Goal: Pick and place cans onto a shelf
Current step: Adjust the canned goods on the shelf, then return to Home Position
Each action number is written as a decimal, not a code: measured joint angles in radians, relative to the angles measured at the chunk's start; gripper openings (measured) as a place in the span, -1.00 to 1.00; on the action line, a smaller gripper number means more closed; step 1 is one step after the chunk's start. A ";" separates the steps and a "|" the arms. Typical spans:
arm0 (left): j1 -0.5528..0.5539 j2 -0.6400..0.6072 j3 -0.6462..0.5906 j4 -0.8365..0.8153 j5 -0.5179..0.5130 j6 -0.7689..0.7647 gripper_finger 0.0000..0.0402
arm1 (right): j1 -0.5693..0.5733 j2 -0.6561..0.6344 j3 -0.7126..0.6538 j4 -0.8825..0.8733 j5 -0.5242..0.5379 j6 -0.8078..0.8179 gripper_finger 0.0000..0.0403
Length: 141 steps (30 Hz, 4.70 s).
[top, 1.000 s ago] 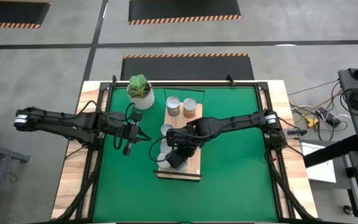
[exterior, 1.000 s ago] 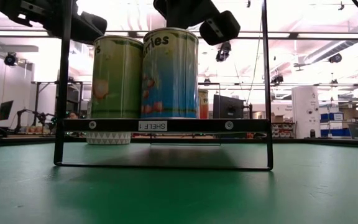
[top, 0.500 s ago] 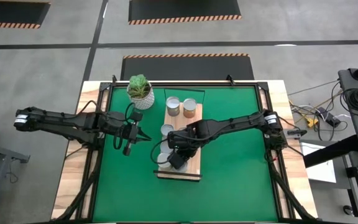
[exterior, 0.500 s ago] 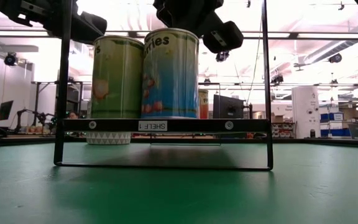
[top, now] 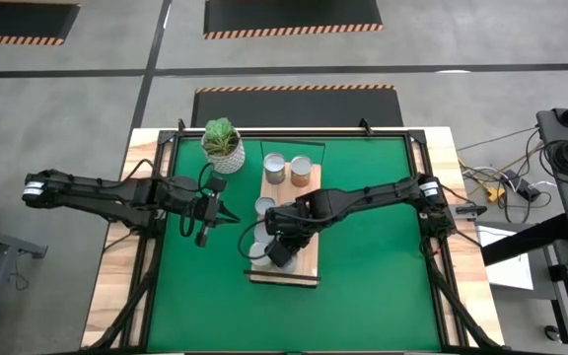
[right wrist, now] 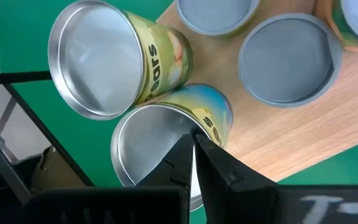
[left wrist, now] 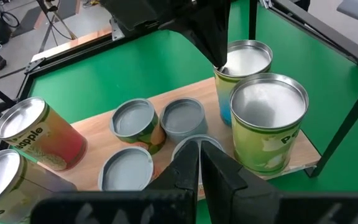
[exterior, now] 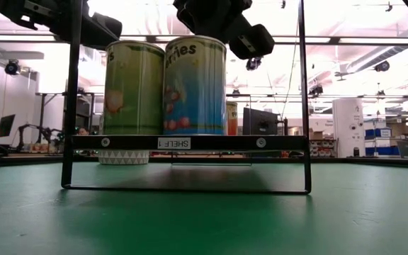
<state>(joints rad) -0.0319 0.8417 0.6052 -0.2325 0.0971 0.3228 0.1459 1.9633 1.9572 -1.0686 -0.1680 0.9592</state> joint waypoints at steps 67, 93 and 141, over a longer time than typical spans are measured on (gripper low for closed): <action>0.000 0.380 0.022 0.252 0.001 -0.052 -1.00 | -0.010 -0.076 -0.102 0.096 0.170 -0.882 -0.95; -0.010 0.433 0.048 0.231 0.126 -0.180 -1.00 | -0.002 -0.076 -0.160 0.147 0.081 -0.857 -0.95; -0.079 -0.245 -0.127 0.126 0.067 -0.152 -1.00 | 0.008 -0.766 -0.918 0.934 0.248 -1.195 -0.95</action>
<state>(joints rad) -0.1104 0.5964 0.4786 -0.1063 0.1642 0.1707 0.1539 1.1970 1.0395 -0.1350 0.0803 -0.2361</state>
